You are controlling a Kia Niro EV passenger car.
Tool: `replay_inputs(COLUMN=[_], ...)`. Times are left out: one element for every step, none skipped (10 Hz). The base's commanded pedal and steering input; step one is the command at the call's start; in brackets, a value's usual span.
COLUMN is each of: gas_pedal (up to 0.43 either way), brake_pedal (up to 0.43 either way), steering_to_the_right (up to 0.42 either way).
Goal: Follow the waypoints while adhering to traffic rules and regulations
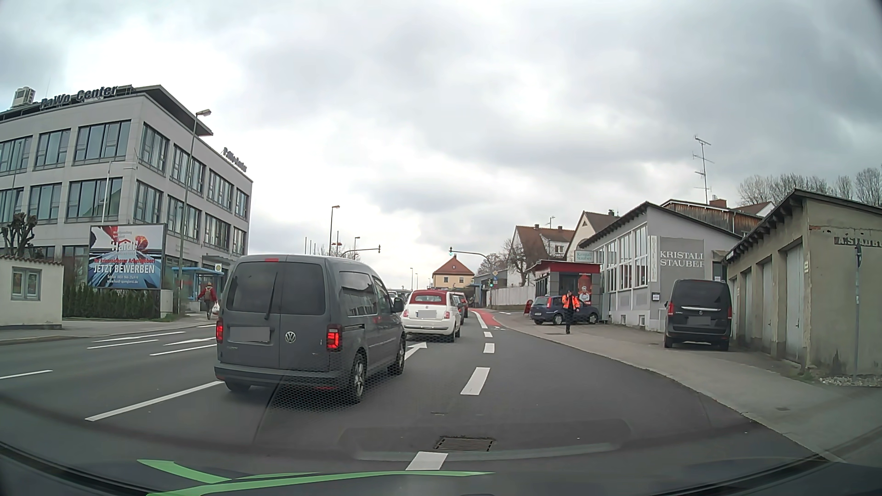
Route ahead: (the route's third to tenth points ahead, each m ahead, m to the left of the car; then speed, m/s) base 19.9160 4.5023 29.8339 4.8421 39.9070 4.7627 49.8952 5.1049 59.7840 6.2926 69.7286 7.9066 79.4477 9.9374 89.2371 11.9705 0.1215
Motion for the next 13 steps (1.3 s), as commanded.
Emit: replay_inputs(gas_pedal=[0.138, 0.157, 0.189, 0.197, 0.209, 0.220, 0.228, 0.240, 0.248, 0.260, 0.260, 0.268, 0.268], brake_pedal=[0.000, 0.000, 0.000, 0.000, 0.000, 0.000, 0.000, 0.000, 0.000, 0.000, 0.000, 0.000, 0.000], steering_to_the_right=[-0.219, -0.219, -0.219, -0.219, -0.219, -0.219, -0.218, -0.215, -0.206, -0.198, -0.185, -0.170, -0.155])
